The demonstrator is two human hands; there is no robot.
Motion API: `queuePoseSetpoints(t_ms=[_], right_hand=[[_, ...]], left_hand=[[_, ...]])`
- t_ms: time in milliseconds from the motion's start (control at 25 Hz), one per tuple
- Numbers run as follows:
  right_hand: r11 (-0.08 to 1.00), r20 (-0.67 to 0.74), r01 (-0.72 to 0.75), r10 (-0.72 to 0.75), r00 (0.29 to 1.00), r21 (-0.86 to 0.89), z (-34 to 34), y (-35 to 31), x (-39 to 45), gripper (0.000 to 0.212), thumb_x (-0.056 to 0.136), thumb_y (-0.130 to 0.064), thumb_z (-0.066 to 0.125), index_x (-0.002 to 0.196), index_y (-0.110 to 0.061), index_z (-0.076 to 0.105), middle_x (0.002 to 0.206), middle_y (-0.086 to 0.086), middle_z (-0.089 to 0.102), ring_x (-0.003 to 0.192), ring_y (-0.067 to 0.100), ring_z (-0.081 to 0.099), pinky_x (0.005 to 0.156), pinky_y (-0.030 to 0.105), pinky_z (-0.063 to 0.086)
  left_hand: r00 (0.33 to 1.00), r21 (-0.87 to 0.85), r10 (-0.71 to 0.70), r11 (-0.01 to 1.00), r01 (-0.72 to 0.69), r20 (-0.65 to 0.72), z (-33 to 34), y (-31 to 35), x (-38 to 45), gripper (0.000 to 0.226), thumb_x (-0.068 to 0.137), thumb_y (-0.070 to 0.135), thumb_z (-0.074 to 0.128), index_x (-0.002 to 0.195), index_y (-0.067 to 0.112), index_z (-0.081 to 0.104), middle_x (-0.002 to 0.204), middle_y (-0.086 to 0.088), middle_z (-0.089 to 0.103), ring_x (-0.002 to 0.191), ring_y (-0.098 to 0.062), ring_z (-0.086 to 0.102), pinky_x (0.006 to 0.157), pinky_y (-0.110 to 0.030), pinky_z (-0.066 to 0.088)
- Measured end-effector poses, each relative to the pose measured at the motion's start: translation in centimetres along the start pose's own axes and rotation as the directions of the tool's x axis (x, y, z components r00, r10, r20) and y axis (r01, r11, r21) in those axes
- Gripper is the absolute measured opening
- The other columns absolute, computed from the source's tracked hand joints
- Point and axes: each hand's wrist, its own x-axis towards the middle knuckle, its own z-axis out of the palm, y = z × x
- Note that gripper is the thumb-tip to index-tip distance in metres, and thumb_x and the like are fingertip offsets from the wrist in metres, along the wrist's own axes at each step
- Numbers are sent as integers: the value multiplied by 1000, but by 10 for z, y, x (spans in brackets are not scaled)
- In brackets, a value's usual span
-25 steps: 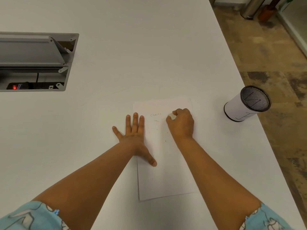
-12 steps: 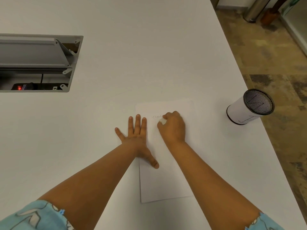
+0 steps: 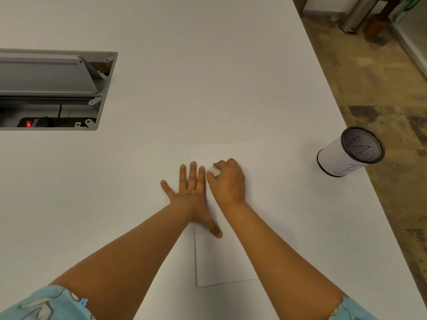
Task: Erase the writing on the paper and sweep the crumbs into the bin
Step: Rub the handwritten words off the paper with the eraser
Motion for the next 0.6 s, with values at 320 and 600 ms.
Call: queuePoseSetpoints(t_ms=[320, 600], right_hand=[[989, -140, -143, 148, 979, 45, -3, 5, 13, 23, 81, -17, 63, 100, -4, 64, 102, 14, 60, 91, 27, 58, 71, 24, 39], [981, -174, -168, 183, 968, 95, -16, 25, 27, 18, 78, -16, 67, 90, -3, 64, 94, 14, 60, 82, 28, 60, 66, 25, 44]], left_hand=[[1000, -9, 1, 1000, -1, -17, 2, -1, 3, 163, 28, 78, 73, 115, 22, -53, 135, -2, -55, 120, -28, -52, 93, -73, -17], [999, -43, 16, 999, -18, -36, 2, -3, 2, 160, 30, 77, 74, 114, 25, -52, 137, 0, -53, 122, -26, -50, 94, -71, -19]])
